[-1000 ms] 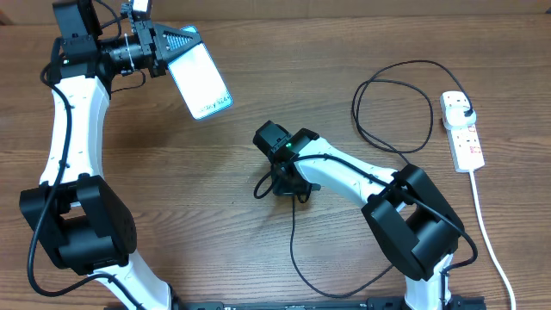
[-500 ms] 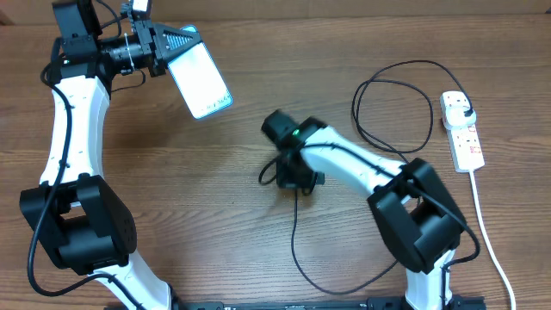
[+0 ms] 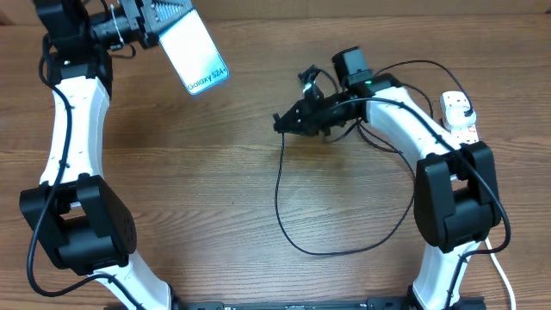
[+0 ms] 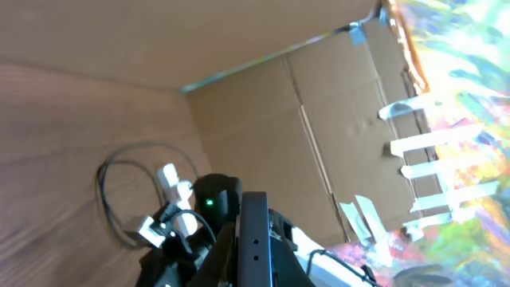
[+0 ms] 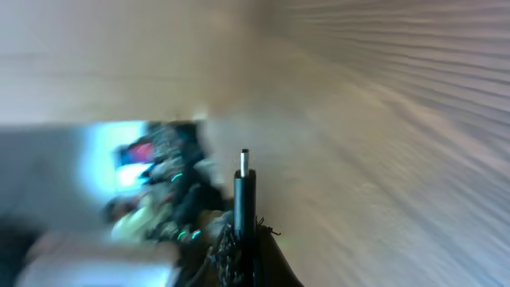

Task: Plug charger to phone and switch on socket
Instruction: 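Lift the cable connector with the right gripper toward the phone's bottom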

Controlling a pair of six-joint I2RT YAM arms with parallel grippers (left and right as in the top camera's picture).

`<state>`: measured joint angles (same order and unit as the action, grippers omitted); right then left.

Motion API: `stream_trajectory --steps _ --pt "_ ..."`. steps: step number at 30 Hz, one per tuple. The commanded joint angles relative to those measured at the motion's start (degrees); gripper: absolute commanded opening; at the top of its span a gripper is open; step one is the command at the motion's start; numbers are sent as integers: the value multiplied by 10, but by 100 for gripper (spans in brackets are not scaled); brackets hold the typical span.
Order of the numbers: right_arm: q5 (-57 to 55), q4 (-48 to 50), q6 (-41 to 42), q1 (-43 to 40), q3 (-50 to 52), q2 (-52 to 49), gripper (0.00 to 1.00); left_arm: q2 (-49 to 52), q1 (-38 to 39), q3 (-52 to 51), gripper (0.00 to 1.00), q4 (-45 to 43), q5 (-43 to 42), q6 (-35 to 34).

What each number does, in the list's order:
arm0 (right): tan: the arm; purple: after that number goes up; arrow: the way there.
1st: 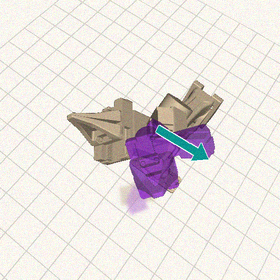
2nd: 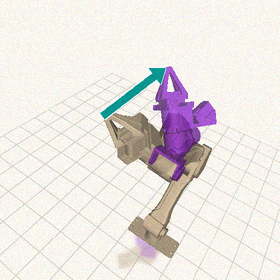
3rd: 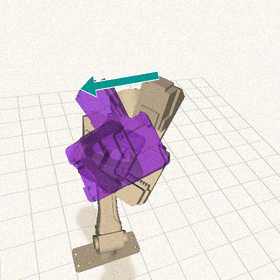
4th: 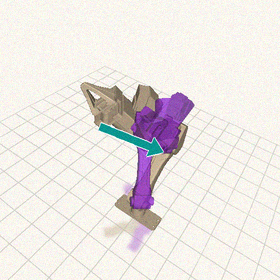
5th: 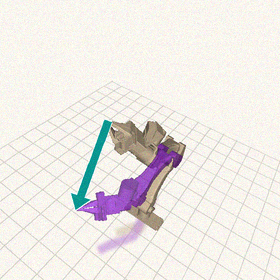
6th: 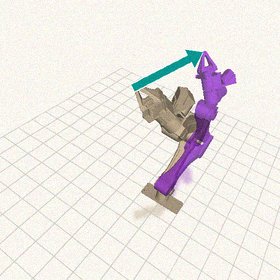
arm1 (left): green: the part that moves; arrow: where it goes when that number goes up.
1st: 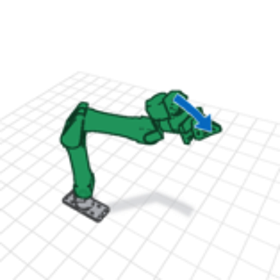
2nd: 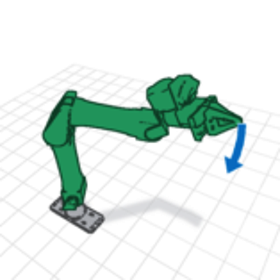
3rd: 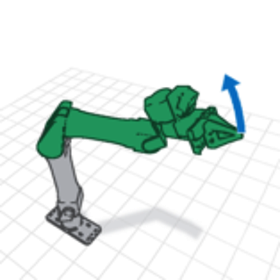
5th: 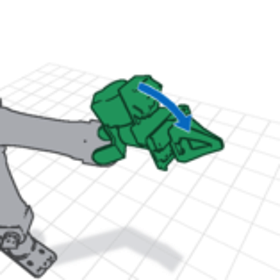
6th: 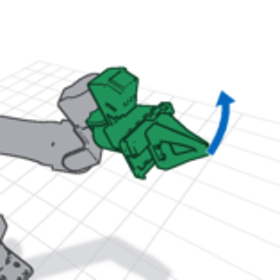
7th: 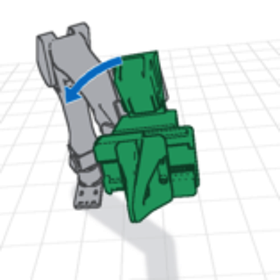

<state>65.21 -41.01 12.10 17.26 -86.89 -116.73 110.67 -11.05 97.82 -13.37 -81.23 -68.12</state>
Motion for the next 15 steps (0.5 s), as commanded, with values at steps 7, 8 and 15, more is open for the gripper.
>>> stream_trajectory --steps 7,8,15 --pt "247 68 -73 2 -13 17 4 -11 9 8 4 -73 14 -118" --pt "247 70 -72 5 -13 17 4 -11 12 8 5 -73 23 -118" --pt "247 171 47 12 -13 18 4 -11 30 8 4 -72 78 -115"
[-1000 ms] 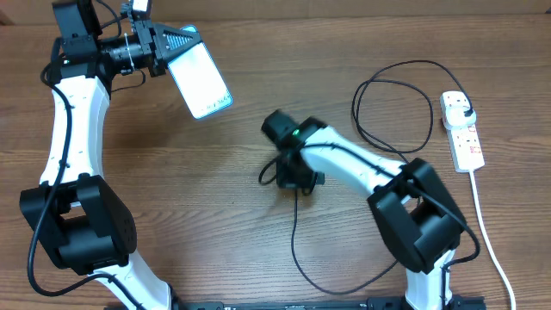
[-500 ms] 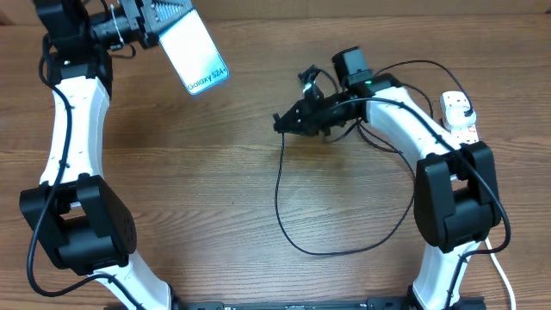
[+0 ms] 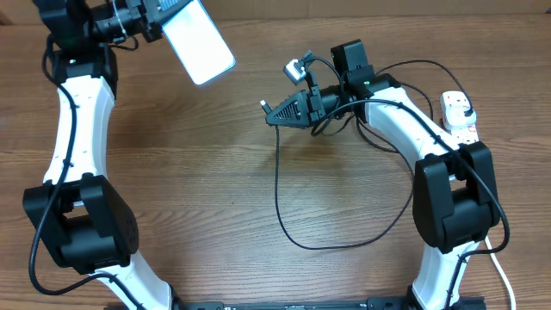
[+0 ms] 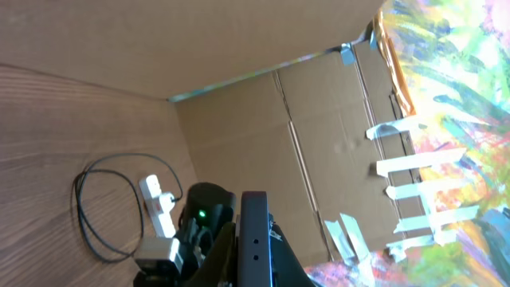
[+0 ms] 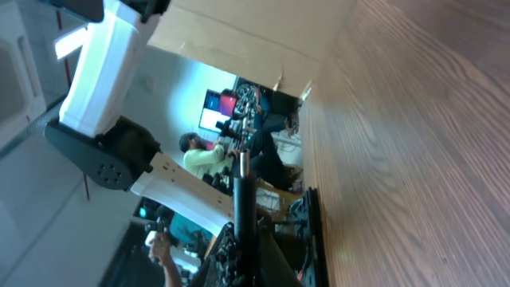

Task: Plug charger to phone and switch on socket
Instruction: 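Lift the cable connector with the right gripper toward the phone's bottom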

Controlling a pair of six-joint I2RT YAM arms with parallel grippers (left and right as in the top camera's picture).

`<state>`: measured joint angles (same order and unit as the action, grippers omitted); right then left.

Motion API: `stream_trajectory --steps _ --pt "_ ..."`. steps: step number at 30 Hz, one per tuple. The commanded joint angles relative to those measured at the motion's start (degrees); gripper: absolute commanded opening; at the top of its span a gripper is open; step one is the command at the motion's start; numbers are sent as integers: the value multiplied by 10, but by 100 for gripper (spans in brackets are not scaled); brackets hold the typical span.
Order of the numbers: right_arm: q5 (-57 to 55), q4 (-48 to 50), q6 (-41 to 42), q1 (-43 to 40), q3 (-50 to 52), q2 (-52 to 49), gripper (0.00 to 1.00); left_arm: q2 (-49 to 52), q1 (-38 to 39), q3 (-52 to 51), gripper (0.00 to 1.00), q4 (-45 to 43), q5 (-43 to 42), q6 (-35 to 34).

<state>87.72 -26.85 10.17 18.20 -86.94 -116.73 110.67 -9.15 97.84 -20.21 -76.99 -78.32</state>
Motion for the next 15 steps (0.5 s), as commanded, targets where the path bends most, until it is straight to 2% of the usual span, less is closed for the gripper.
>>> stream_trajectory --steps 1,6,8,15 --pt "22 63 95 2 -13 20 4 -11 14 8 4 -1 42 -4" --pt "-1 206 233 2 -13 35 4 -11 19 8 4 7 59 17" --pt "-13 293 316 2 -13 40 4 -11 18 8 4 7 62 22" --pt "-29 516 502 21 -13 40 4 -11 19 8 4 60 76 92"
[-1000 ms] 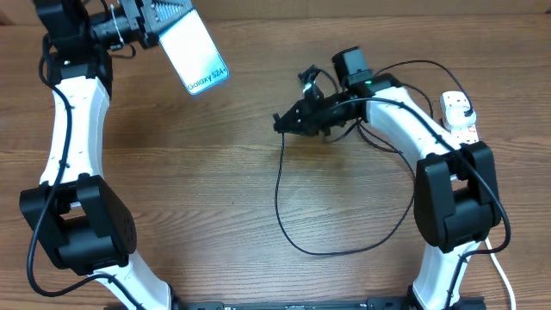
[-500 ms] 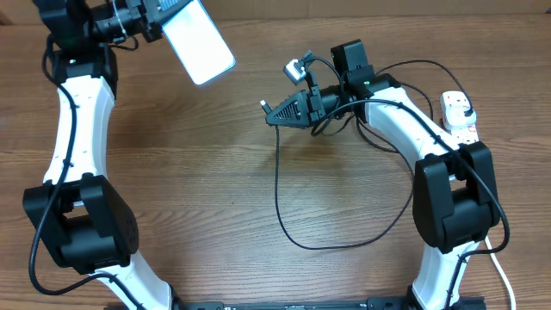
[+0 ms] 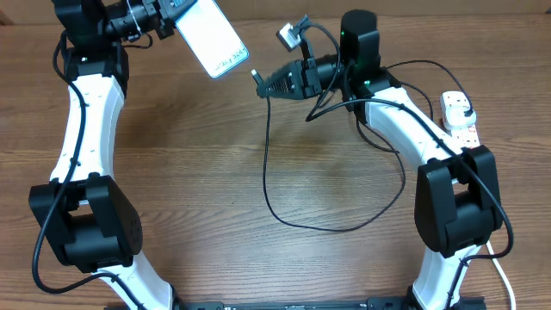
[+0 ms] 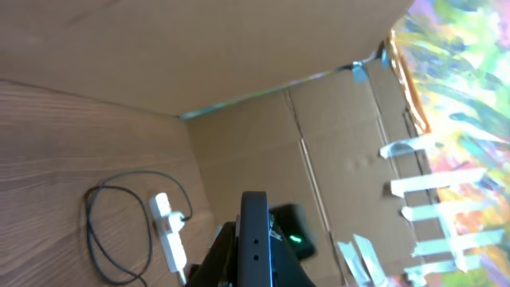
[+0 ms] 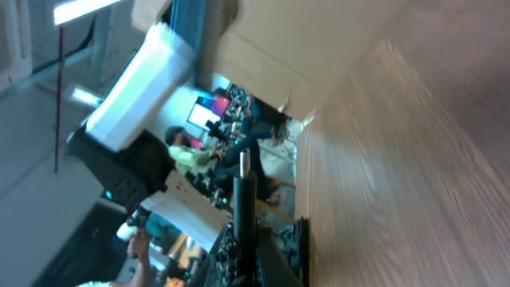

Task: Plug charger to phone and switch on socket
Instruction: 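Lift the cable connector with the right gripper toward the phone's bottom, then push the connector into the phone's port held by the left gripper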

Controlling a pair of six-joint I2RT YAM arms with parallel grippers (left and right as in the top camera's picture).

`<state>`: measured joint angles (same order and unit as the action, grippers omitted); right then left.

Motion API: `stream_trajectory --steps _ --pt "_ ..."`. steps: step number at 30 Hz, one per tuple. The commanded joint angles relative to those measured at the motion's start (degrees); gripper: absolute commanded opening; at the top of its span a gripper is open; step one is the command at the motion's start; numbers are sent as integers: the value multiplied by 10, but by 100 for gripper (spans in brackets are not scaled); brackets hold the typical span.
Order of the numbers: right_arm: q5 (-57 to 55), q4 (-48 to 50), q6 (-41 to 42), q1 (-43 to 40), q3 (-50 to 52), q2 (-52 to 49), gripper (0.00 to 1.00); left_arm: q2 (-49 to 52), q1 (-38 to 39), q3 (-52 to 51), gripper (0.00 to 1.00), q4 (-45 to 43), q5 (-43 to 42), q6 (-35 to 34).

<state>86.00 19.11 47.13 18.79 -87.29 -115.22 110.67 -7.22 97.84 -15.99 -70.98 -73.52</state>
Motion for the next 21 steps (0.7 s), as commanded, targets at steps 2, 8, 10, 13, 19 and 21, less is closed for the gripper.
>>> stream_trajectory --steps 2,8,10,13,19,21 --pt "-15 101 169 22 -9 25 4 -11 -1 8 4 31 24 43" --pt "-35 141 223 33 -9 25 4 -10 0 8 4 32 30 40" --pt "-37 141 232 33 -9 25 4 -10 0 8 4 32 30 30" --pt "-38 141 241 33 -9 25 4 -10 0 8 4 31 30 13" --pt "-39 140 254 33 -9 25 4 -10 0 8 4 31 19 6" --pt "-39 140 264 33 -9 25 4 -10 0 8 4 31 17 -4"
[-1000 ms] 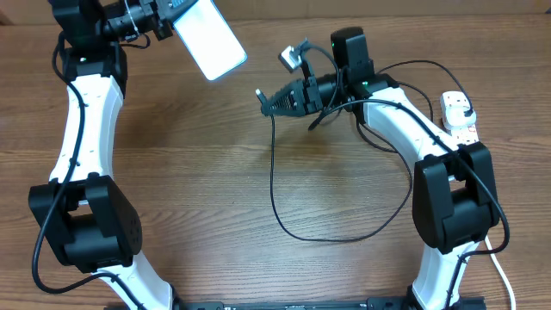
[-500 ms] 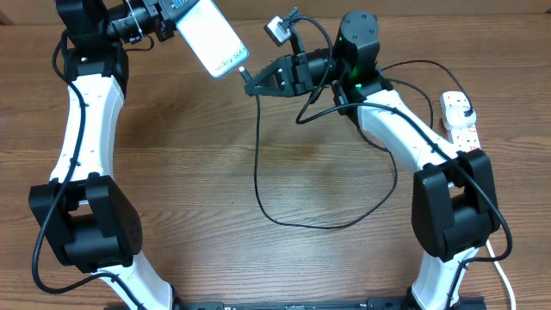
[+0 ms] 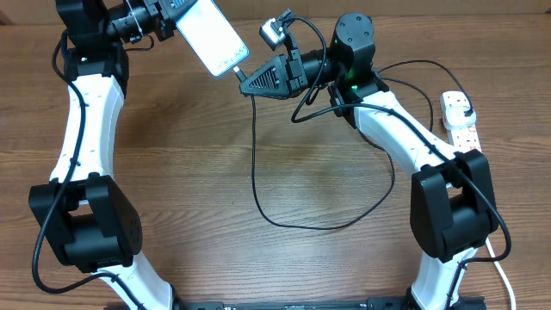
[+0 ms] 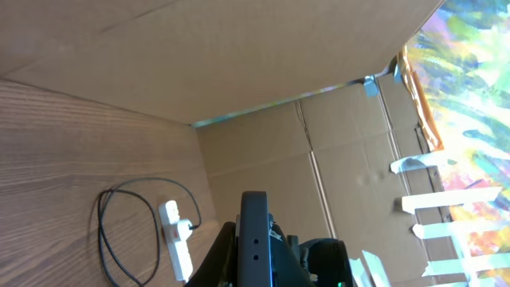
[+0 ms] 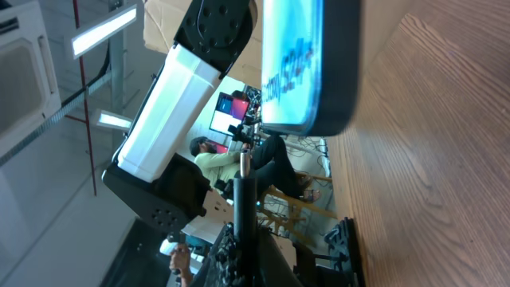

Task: Plug charger to phone and switch on socket
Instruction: 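Push the connector into the phone's port held by the left gripper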

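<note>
My left gripper (image 3: pixel 176 19) is shut on the phone (image 3: pixel 211 36), held raised at the back left with its lit screen up. Edge-on, the phone (image 4: pixel 255 239) fills the left wrist view. My right gripper (image 3: pixel 250 86) is shut on the black charger plug (image 5: pixel 243 195), whose metal tip sits just short of the phone's lower end (image 5: pixel 307 68). The black cable (image 3: pixel 258 185) hangs from the plug and loops over the table. The white socket strip (image 3: pixel 459 116) lies at the far right.
A brown cardboard wall (image 4: pixel 263 64) stands behind the wooden table (image 3: pixel 215 250). A second loop of black cable (image 3: pixel 413 73) runs from the right arm toward the socket strip.
My right gripper moved left with the plug, closing the gap to the phone's lower end. The phone has barely shifted.
At first the phone was held high at the back left and the plug was low near mid-table. Then the plug rose and turned toward the phone while the phone edged right. Now the plug tip is right at the phone's end.
</note>
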Controlling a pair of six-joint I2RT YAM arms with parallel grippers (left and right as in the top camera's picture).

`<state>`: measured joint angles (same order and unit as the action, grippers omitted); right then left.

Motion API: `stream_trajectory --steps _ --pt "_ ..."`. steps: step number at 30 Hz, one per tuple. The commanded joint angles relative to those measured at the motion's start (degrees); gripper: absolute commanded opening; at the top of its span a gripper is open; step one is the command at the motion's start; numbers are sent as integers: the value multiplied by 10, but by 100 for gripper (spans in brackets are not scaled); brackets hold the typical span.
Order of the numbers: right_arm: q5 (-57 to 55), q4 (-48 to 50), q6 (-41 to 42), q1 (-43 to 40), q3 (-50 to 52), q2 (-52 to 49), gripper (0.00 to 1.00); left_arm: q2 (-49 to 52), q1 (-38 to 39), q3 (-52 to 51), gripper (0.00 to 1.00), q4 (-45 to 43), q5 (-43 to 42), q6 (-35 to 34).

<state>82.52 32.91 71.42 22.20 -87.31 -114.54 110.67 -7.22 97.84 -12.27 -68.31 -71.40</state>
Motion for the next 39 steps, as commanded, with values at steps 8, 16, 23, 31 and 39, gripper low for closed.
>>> stream_trajectory --steps 8,16,23,31,39 --pt "-5 3 23 -1 -9 18 4 -10 0 8 4 -7 -42 -34" --pt "-7 3 23 0 -9 18 4 -10 2 8 5 -6 -52 -34" --pt "-7 3 23 1 -9 18 4 -10 2 8 4 -6 -48 -41" --pt "-6 3 16 9 -9 18 4 -10 13 8 4 -6 -32 -54" --pt "-6 2 16 9 -9 18 4 -10 13 8 5 -6 -44 -54"
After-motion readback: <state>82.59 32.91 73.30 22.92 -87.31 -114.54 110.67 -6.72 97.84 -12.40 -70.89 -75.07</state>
